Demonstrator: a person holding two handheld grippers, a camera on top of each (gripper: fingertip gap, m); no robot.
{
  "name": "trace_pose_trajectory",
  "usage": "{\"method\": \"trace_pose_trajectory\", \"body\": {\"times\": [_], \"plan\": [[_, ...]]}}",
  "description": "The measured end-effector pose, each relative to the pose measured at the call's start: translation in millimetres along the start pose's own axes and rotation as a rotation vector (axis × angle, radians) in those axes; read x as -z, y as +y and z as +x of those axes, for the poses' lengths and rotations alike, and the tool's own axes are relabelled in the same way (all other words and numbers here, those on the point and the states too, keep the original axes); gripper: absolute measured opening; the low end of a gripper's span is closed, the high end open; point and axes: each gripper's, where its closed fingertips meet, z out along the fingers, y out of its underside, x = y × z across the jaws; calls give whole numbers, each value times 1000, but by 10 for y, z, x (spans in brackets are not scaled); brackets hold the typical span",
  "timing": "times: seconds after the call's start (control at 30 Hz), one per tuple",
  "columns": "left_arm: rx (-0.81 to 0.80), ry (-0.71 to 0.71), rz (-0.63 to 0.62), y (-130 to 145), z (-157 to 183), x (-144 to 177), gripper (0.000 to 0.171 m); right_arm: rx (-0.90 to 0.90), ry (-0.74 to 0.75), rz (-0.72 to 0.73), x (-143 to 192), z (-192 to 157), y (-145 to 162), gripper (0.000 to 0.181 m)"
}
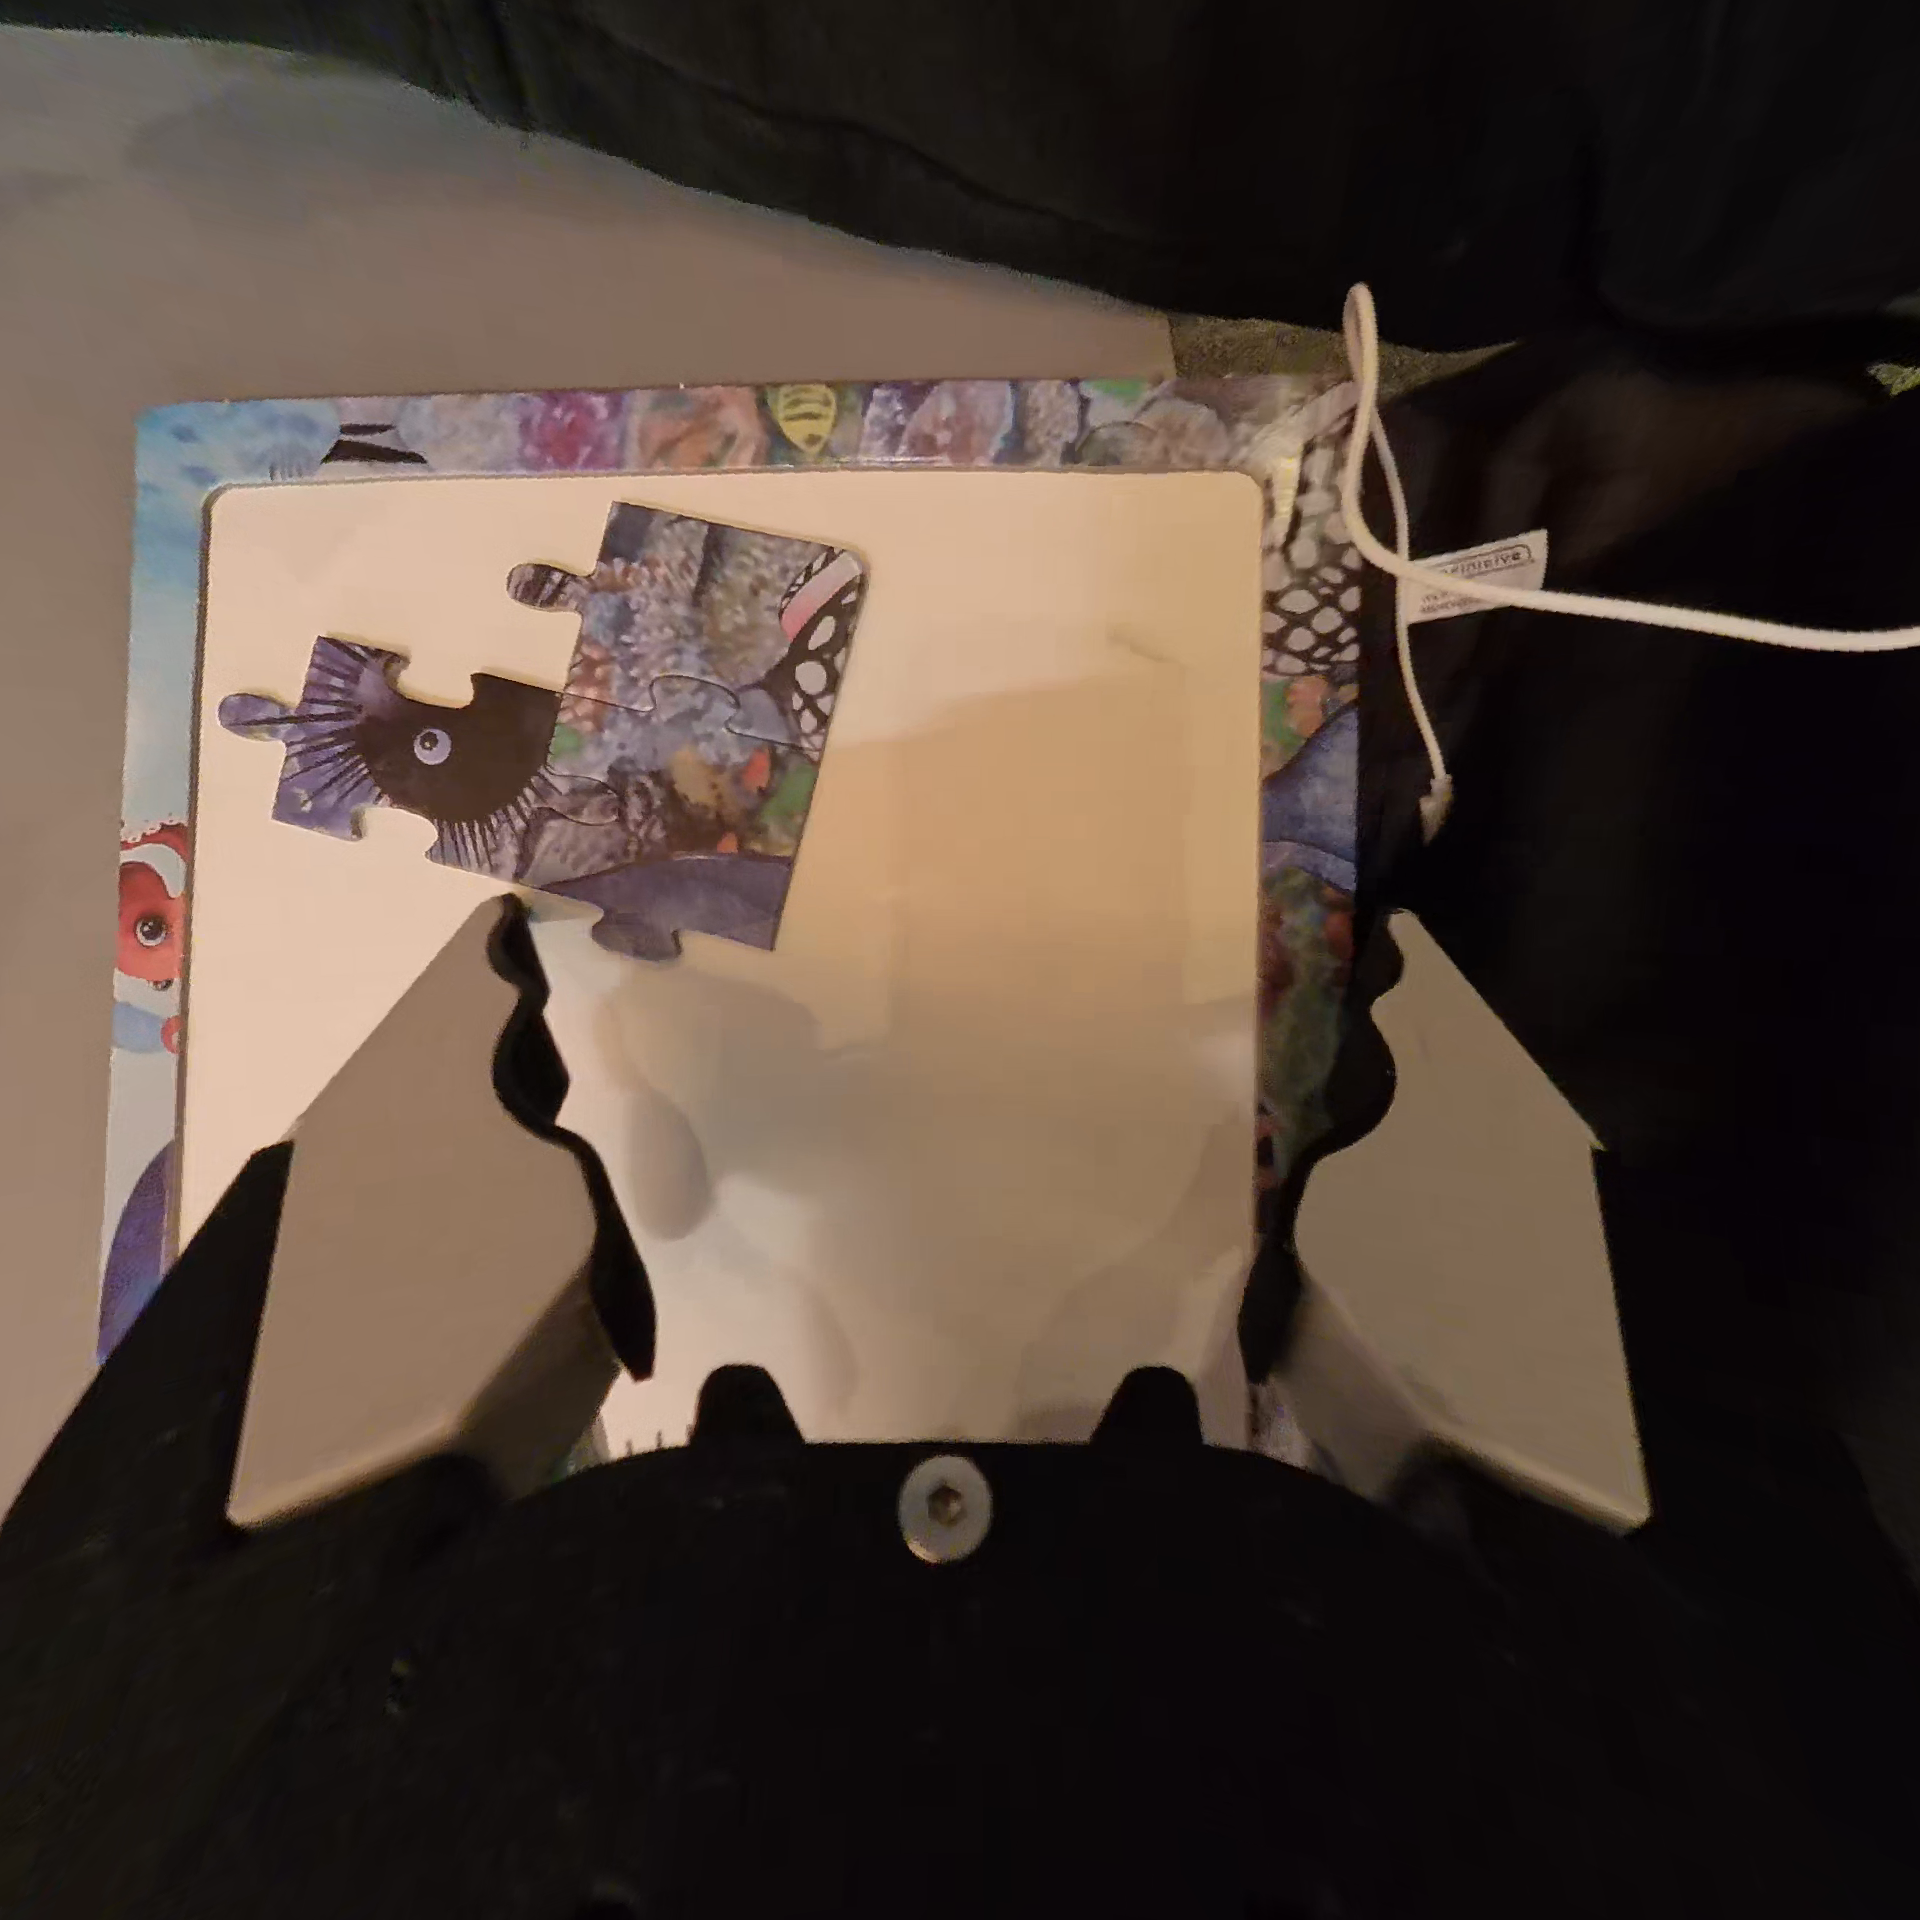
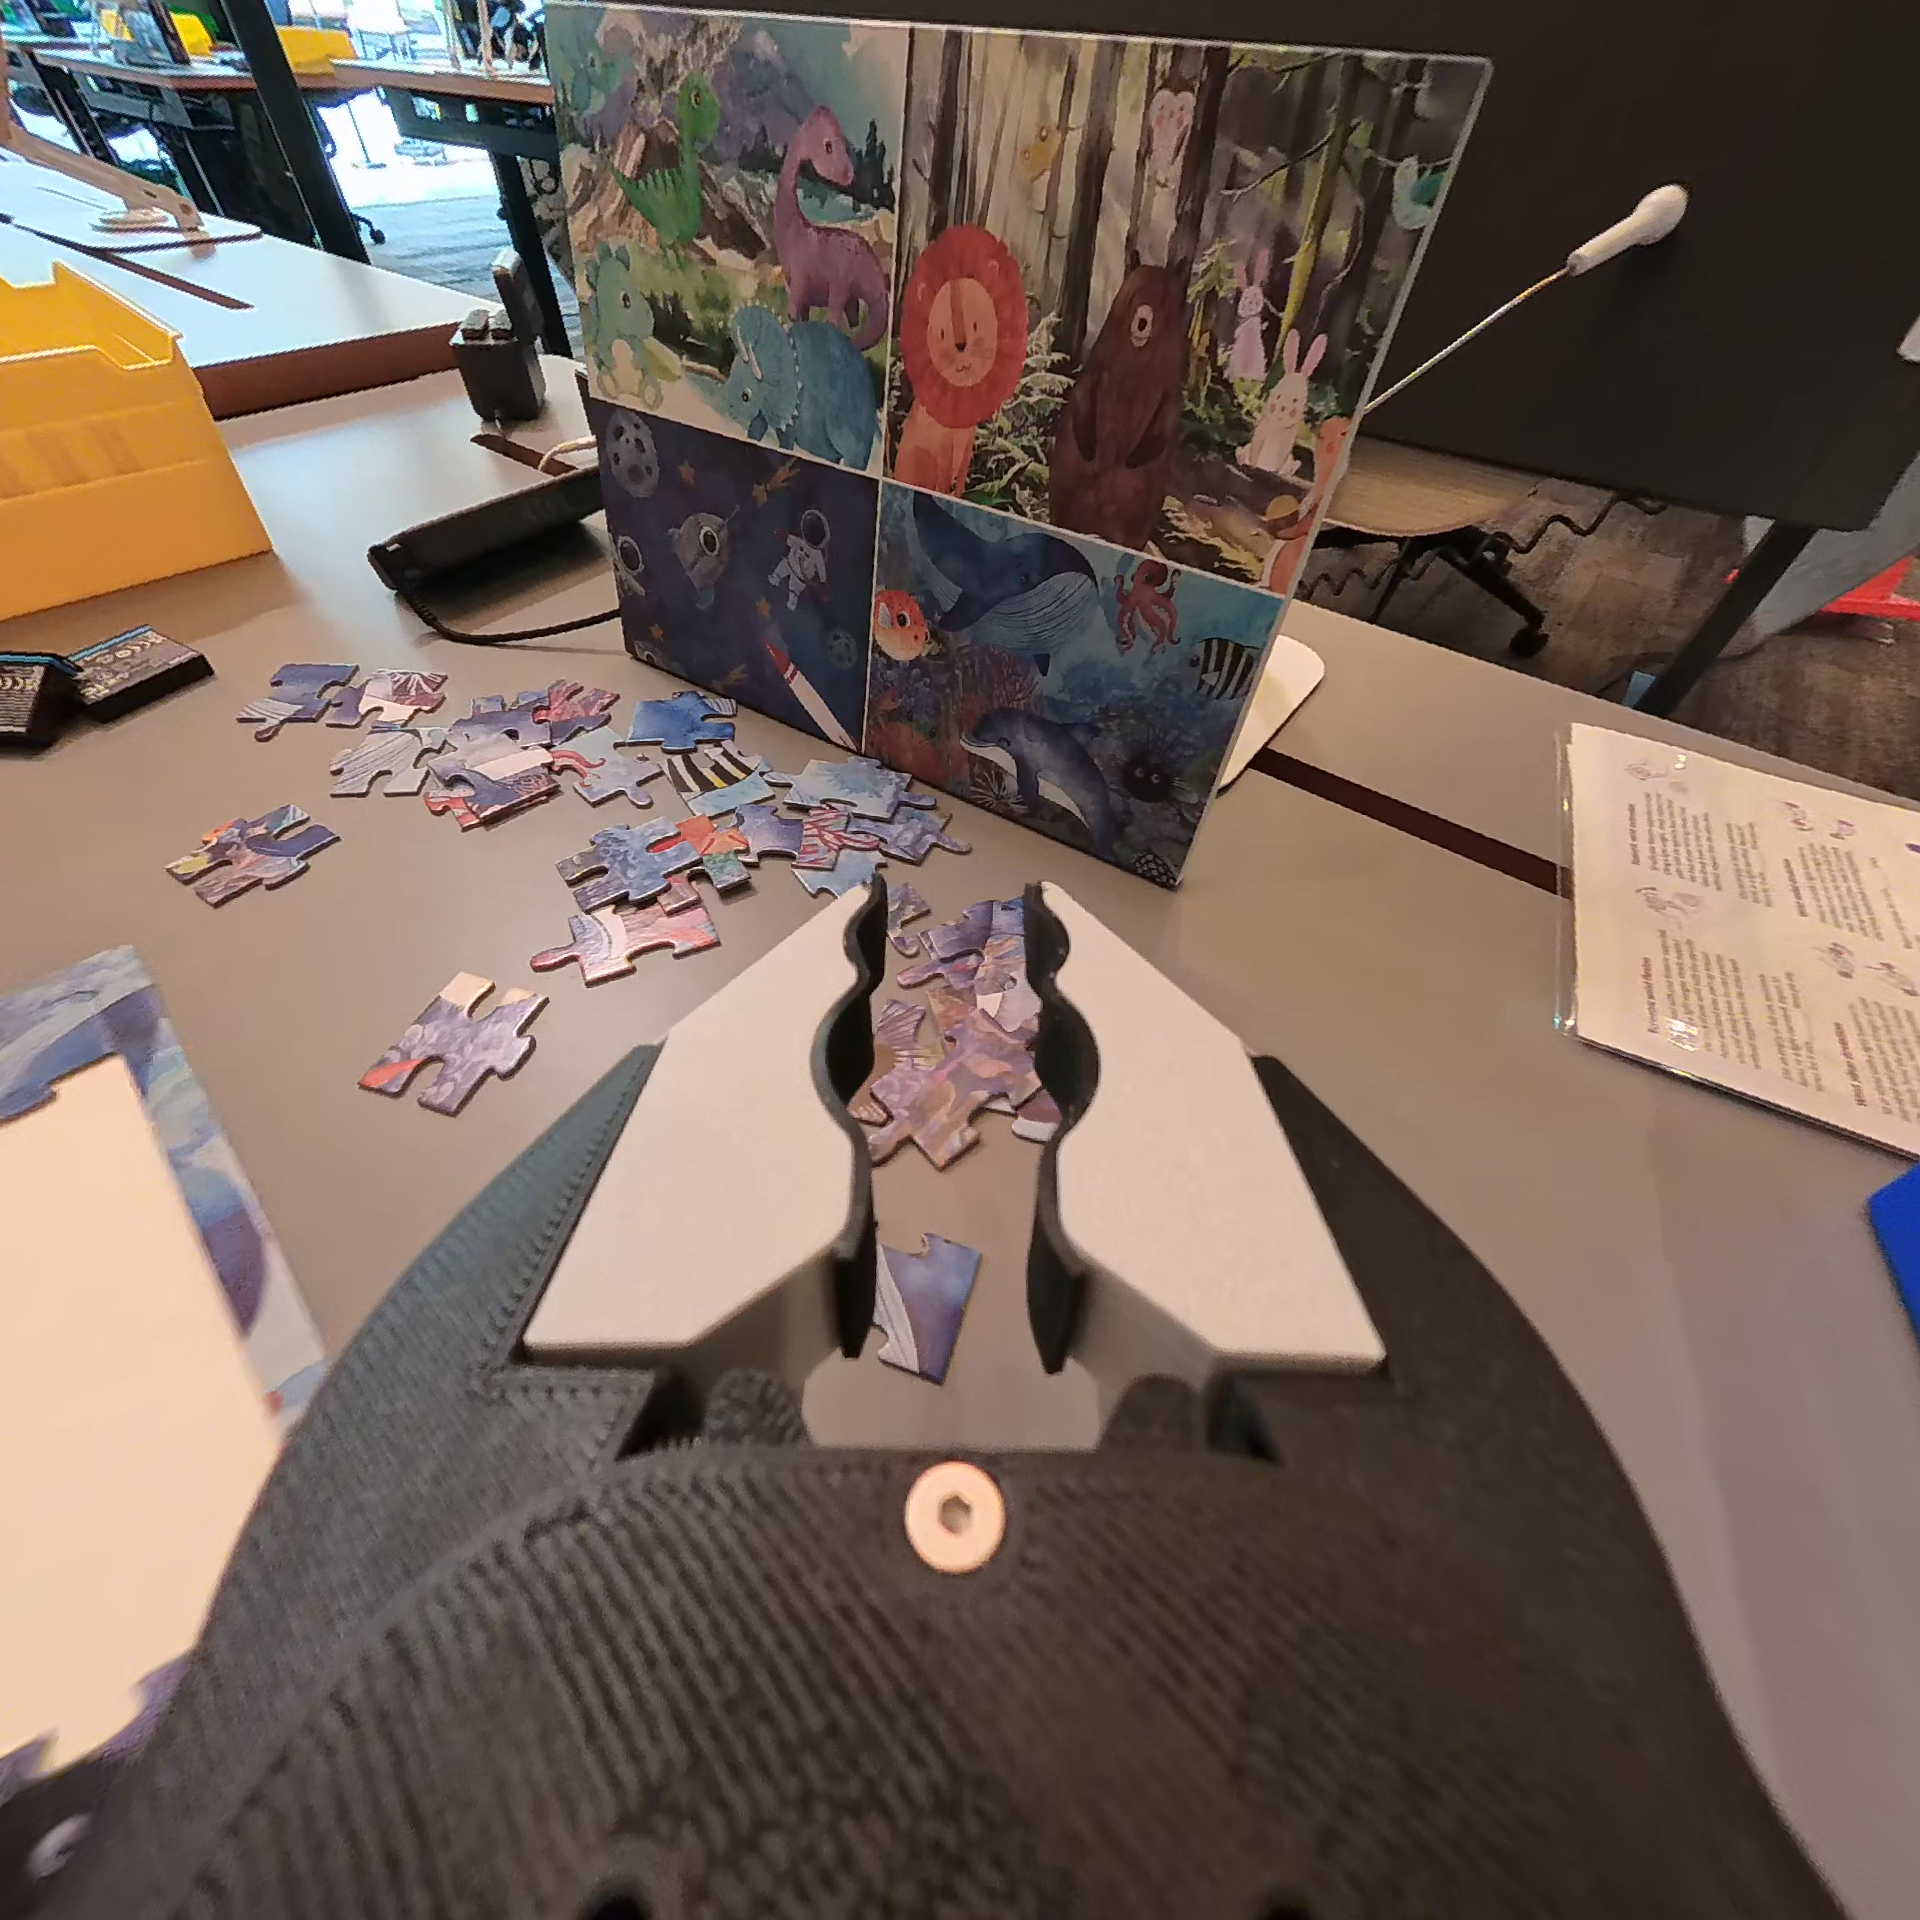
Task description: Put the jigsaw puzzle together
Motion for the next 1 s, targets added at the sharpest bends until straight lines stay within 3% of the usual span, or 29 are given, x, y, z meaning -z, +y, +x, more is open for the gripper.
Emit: {"method": "trace_pose_trajectory", "body": {"times": [0.07, 0.33, 0.57, 0.83, 1.0], "plan": [[9, -29, 18, -9, -76, 27, 136, -3, 2, 3, 8, 11, -4, 24], [29, -5, 31, -1, -99, 57, 130, -2, 2, 9, 23, 8, -24, 24], [2, 12, 49, -25, -15, 85, 111, 4, 0, 12, 28, -5, -39, 24], [2, 33, 63, -36, 2, 115, 102, 2, -2, 7, 18, -4, -22, 24], [59, 13, 135, -180, -71, 168, 108, 5, -1, 5, 15, -8, -20, 25]]}}
